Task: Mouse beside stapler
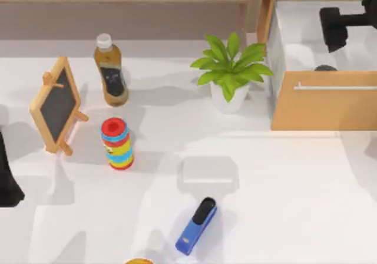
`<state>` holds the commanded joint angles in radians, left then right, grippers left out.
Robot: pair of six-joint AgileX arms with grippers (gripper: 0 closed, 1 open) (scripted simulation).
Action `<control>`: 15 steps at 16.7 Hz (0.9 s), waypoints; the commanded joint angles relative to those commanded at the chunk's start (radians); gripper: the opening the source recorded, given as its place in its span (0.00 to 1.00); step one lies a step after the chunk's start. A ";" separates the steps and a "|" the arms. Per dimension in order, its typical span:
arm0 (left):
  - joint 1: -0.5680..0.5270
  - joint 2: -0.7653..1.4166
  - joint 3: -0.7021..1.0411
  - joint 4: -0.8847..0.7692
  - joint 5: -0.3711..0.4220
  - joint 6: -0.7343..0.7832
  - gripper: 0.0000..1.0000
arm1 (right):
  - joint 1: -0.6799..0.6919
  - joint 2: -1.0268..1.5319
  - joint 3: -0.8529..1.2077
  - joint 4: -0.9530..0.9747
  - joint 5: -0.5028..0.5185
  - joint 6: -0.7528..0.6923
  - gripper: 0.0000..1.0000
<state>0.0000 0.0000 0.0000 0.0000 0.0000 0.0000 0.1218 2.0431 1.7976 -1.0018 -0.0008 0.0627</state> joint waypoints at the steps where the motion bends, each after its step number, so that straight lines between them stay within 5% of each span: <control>1: 0.000 0.000 0.000 0.000 0.000 0.000 1.00 | 0.005 0.083 0.071 -0.039 0.000 0.001 1.00; 7: 0.000 0.000 0.000 0.000 0.000 0.000 1.00 | 0.010 0.367 0.331 -0.179 0.009 0.005 1.00; 15: 0.000 0.000 0.000 0.000 0.000 0.000 1.00 | 0.007 0.379 0.338 -0.180 0.009 0.005 1.00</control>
<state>0.0000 0.0000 0.0000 0.0000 0.0000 0.0000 0.1284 2.4218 2.1352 -1.1819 0.0083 0.0672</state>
